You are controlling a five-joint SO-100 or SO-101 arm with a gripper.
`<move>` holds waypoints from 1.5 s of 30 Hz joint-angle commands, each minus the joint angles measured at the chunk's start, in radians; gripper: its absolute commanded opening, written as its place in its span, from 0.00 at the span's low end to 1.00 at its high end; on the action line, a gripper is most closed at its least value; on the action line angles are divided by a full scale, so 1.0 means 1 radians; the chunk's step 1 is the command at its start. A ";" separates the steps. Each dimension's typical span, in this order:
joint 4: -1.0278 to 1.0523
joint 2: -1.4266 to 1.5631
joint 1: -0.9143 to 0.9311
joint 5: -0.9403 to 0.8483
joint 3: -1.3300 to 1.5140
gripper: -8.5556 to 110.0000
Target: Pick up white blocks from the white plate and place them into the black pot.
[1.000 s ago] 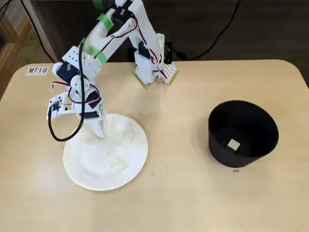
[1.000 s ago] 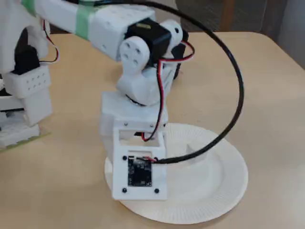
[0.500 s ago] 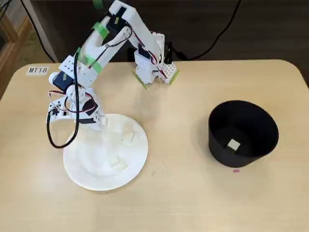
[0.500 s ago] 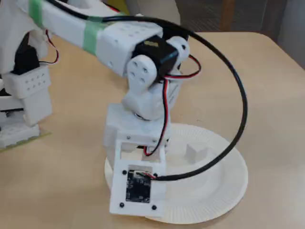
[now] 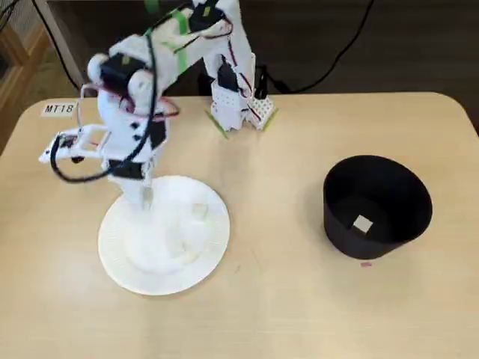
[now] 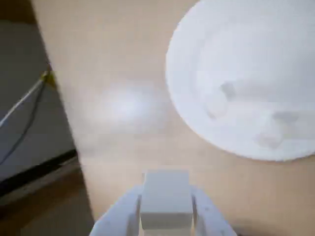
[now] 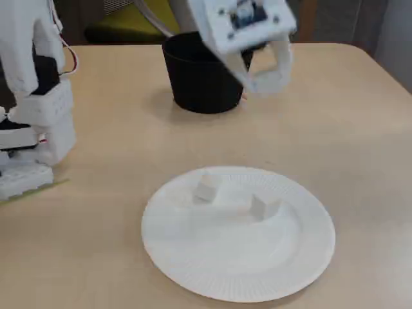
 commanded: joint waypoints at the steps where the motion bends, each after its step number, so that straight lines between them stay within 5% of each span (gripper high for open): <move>1: -0.049 0.153 -0.267 0.137 -0.046 0.05; 8: -0.319 0.152 -0.724 0.170 0.230 0.05; 20: -0.537 0.114 -0.831 0.184 0.586 0.05; 26: -0.551 0.094 -0.818 0.152 0.577 0.32; 33: -0.489 0.176 -0.749 0.080 0.552 0.05; 45: -0.187 0.253 -0.075 -0.324 0.525 0.05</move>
